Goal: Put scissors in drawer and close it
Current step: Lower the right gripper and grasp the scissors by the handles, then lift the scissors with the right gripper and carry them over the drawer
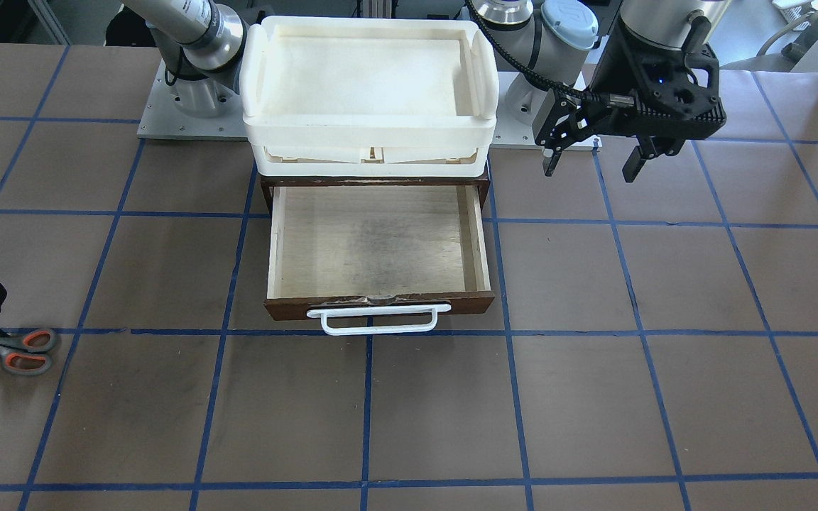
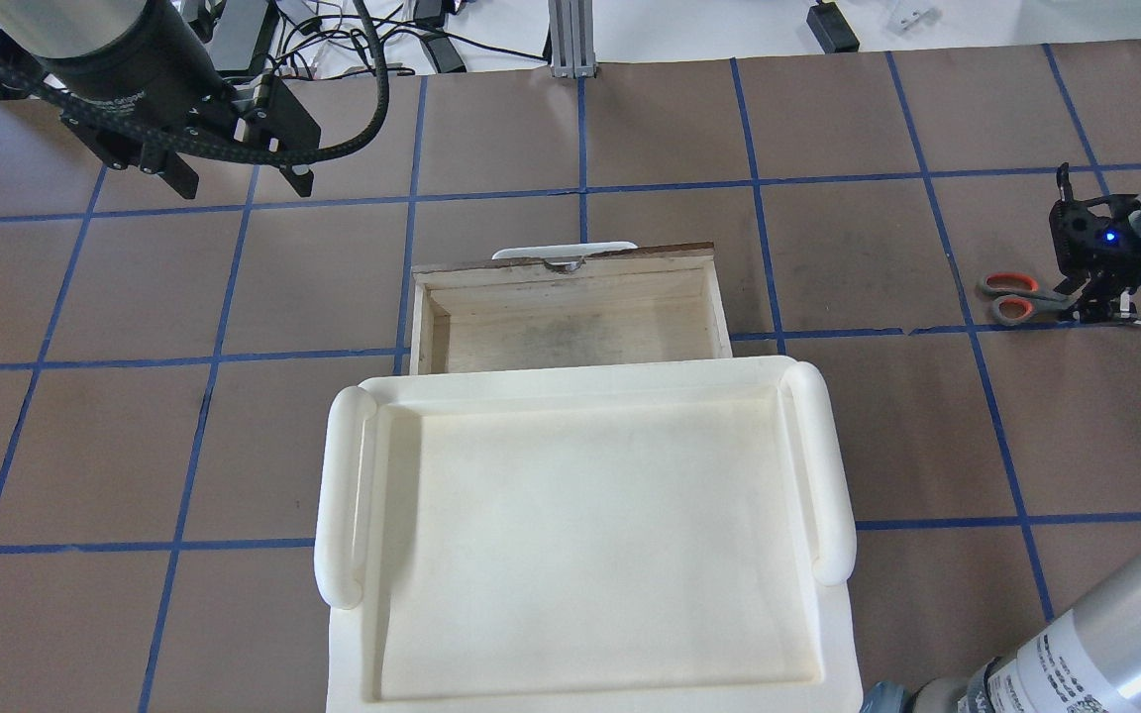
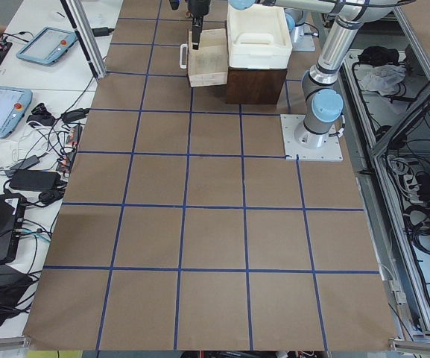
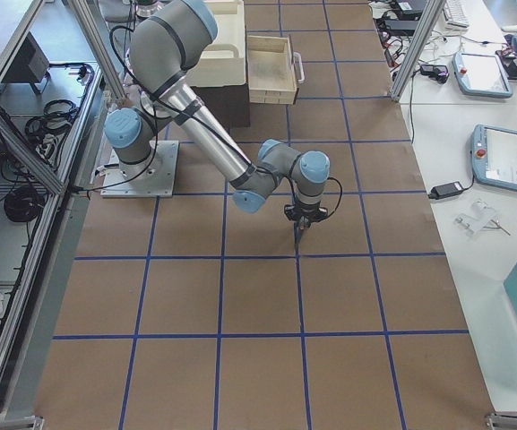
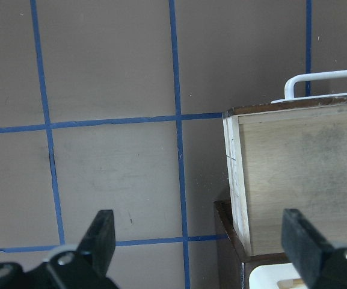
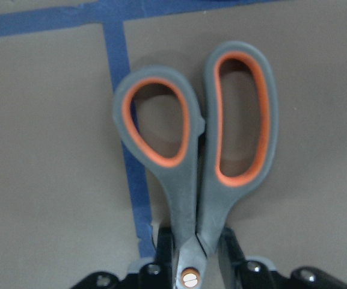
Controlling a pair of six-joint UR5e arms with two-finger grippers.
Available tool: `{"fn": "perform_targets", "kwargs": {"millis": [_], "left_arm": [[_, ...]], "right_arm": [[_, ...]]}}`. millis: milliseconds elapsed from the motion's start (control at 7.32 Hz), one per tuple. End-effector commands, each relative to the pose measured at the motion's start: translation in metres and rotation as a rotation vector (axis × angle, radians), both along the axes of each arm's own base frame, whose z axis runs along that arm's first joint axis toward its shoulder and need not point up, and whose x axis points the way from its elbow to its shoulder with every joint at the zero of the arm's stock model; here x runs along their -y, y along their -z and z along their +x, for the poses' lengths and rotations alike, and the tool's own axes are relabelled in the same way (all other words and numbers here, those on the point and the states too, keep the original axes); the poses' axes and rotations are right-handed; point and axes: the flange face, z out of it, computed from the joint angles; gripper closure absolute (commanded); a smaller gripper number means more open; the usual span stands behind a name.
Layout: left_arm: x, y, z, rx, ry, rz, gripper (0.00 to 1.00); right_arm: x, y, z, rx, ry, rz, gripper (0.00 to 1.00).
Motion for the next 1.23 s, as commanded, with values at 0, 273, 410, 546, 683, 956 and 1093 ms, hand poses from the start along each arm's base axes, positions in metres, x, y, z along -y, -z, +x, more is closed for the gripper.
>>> {"fn": "perform_targets", "kwargs": {"millis": [0,273,410,546,683,956,1093], "left_arm": [[0.011,0.003,0.0,0.002,-0.008,-0.033,0.0],[0.008,0.003,-0.001,0.0,0.004,-0.036,0.0],[0.0,0.006,0.0,0.004,0.004,-0.033,0.0],[-0.001,0.007,0.0,0.007,0.008,-0.032,0.0],[0.001,0.011,-0.001,0.002,0.009,-0.027,0.0],[0.001,0.017,0.003,0.001,0.004,-0.015,0.0],[0.001,0.021,0.003,-0.004,0.003,-0.009,0.0]], "right_arm": [[-0.002,-0.003,0.001,0.004,0.005,0.008,0.77],[-0.004,-0.023,0.002,-0.015,0.002,0.003,0.84],[-0.01,-0.052,0.011,0.003,-0.009,0.003,0.85],[-0.02,-0.088,0.025,0.04,-0.015,-0.003,0.85],[-0.03,-0.117,0.049,0.068,-0.03,0.02,0.85],[-0.04,-0.182,0.121,0.034,-0.075,-0.02,0.9],[-0.052,-0.212,0.158,0.027,-0.071,-0.031,0.92]]}}
